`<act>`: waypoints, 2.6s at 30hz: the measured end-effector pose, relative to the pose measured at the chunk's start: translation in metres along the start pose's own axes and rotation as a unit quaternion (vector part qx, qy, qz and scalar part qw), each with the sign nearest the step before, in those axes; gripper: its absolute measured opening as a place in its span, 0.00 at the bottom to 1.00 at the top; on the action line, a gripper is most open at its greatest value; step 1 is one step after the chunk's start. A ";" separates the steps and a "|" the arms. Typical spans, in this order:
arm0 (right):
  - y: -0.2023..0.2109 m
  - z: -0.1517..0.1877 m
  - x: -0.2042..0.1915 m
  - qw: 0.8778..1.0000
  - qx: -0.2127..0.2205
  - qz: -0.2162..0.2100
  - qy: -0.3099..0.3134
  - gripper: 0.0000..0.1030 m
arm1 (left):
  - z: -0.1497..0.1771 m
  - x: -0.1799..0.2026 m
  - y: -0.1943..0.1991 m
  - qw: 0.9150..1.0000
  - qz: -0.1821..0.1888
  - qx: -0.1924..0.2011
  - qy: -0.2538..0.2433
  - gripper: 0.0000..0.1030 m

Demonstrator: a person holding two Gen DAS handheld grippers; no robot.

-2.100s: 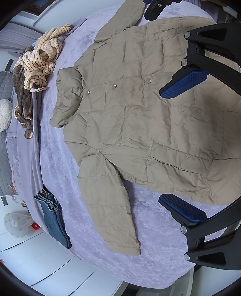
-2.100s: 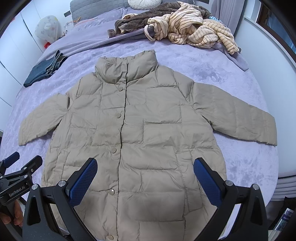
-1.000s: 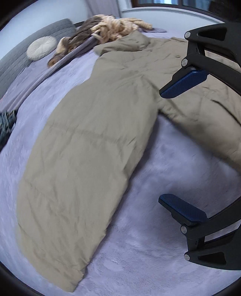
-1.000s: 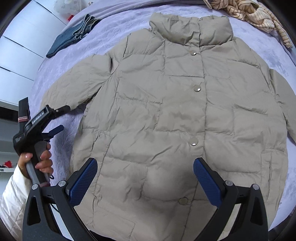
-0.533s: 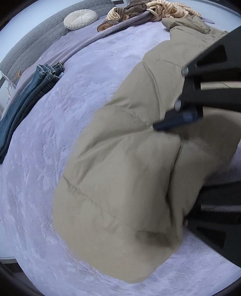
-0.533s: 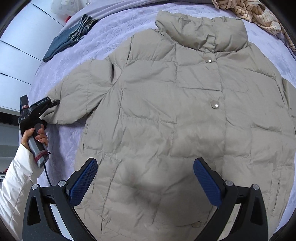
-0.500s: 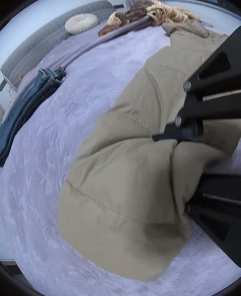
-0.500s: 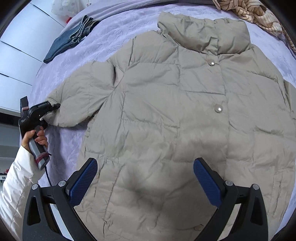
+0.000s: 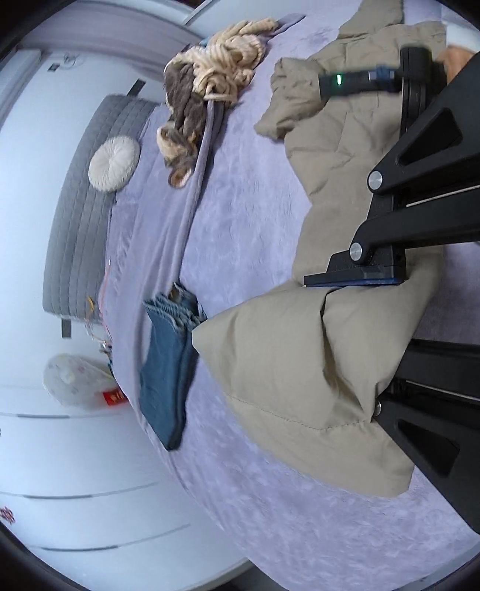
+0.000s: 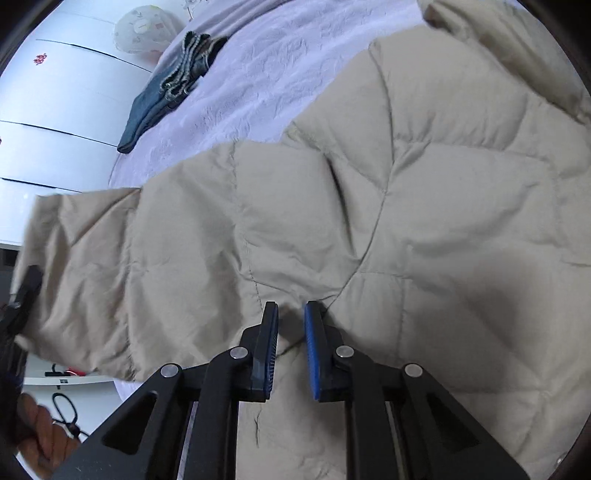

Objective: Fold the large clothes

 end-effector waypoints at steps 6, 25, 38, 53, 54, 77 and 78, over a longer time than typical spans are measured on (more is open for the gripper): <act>-0.019 0.006 0.016 0.997 -0.038 -0.052 -0.034 0.15 | 0.021 0.105 0.002 0.992 0.104 -0.042 -0.061 0.07; 0.170 0.116 0.185 0.980 0.053 0.128 -0.143 0.16 | 0.227 0.260 -0.074 0.937 0.067 -0.187 -0.286 0.27; 0.166 0.060 0.084 0.979 0.061 0.184 0.070 0.81 | 0.144 0.112 -0.022 0.983 -0.013 -0.152 -0.105 0.95; 0.142 0.006 0.060 0.931 0.095 0.321 0.147 0.81 | 0.157 0.040 -0.079 0.976 -0.083 -0.200 0.000 0.73; 0.161 0.011 0.080 0.941 0.120 0.300 0.106 0.81 | 0.158 0.040 -0.079 0.976 -0.085 -0.199 -0.005 0.73; 0.183 0.100 0.231 0.977 0.104 0.089 -0.162 0.08 | 0.132 0.093 -0.130 0.975 -0.105 -0.186 -0.066 0.52; 0.188 0.104 0.234 0.976 0.107 0.090 -0.169 0.11 | 0.132 0.094 -0.130 0.975 -0.107 -0.181 -0.071 0.52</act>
Point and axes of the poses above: each gripper's, at about its wrist camera, not at the fingertips, and y roughly against the way its jaws point, x to its right, z to its underside, the point moved 3 cm from there along -y, roughly the way its jaws point, and after that the axes turned 15 degrees about y, right-handed, at the moved point
